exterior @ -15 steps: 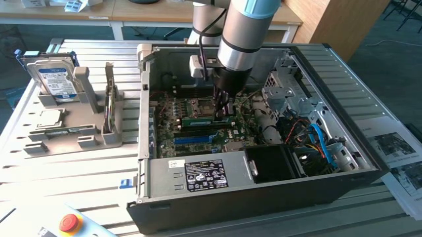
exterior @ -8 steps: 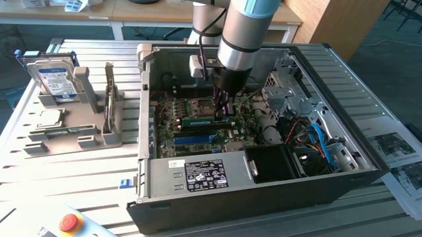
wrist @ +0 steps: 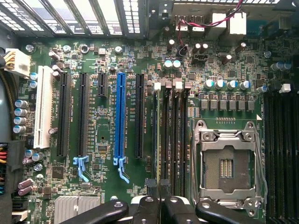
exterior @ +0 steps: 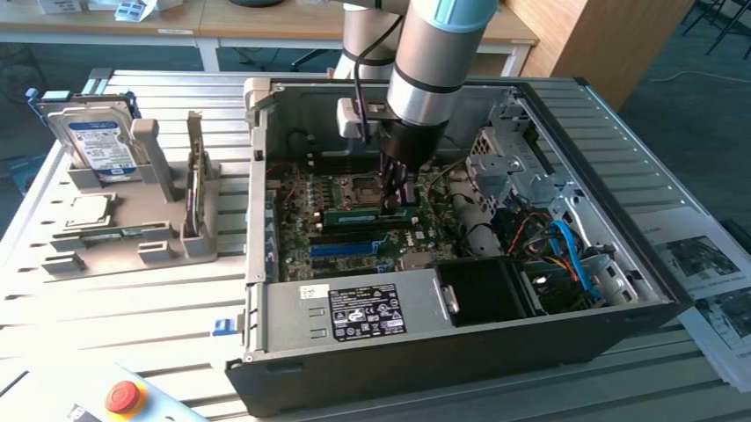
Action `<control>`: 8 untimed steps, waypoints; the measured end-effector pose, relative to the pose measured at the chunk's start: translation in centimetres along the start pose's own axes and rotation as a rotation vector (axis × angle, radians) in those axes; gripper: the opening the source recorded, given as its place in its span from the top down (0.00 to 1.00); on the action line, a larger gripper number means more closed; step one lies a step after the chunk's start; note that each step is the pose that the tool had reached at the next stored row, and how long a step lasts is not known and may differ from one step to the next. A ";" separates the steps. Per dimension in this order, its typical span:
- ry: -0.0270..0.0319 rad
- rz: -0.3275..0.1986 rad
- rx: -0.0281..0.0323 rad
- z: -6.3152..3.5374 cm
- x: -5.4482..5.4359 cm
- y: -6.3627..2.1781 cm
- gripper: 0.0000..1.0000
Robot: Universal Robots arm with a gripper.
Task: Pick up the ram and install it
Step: 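Insert the ram into the slot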
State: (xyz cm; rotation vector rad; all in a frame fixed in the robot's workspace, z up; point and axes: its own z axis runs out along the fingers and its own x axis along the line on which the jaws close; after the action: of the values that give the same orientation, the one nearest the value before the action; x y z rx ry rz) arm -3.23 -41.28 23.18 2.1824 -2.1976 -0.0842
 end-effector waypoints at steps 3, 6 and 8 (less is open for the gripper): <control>0.0000 0.000 0.0014 0.00 0.0 0.01 0.88; 0.0001 0.000 0.0015 0.08 0.0 0.21 0.88; 0.0001 0.000 0.0015 0.10 0.0 0.21 0.88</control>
State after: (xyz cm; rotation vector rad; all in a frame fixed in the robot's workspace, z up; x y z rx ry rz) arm -3.44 -41.29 23.09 2.1832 -2.1982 -0.0825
